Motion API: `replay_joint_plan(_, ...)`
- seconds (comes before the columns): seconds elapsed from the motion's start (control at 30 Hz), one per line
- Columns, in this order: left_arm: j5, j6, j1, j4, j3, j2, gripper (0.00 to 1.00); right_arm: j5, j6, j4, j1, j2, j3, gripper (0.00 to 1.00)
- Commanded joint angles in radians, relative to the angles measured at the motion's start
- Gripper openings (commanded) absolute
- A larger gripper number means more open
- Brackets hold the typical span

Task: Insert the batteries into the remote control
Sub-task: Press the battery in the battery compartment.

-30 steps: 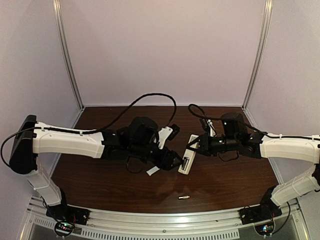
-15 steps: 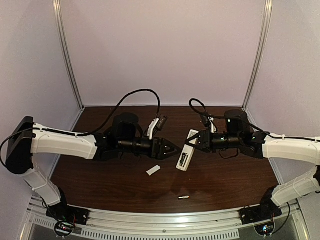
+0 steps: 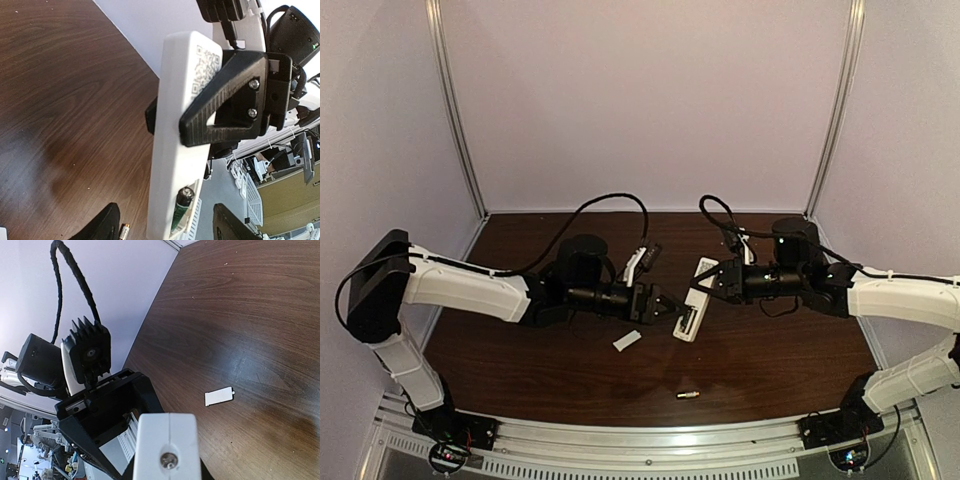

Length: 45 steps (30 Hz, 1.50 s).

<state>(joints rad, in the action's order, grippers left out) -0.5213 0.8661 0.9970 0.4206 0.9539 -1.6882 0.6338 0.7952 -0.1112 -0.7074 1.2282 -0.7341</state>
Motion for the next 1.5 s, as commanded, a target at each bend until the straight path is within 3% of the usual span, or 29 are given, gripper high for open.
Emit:
replay_joint_plan(0.0,-0.035,0.043,0.001,0.088,0.023,-0.024,0.65,0.015,-0.011,-0.035,-0.005,-0.022,-0.024,0.0)
replay_joint_plan(0.53,-0.074,0.172,-0.016,0.212,0.019,-0.07,0.57,0.006,-0.031,-0.019,-0.011,-0.029,-0.029,0.0)
replay_joint_plan(1.0,-0.098,0.258,-0.029,0.276,0.017,-0.109,0.42,-0.005,-0.05,-0.005,-0.014,-0.045,-0.03,0.0)
replay_joint_plan(1.47,-0.106,0.181,-0.03,0.163,0.028,-0.112,0.35,-0.016,-0.048,-0.004,-0.014,-0.057,-0.039,0.0)
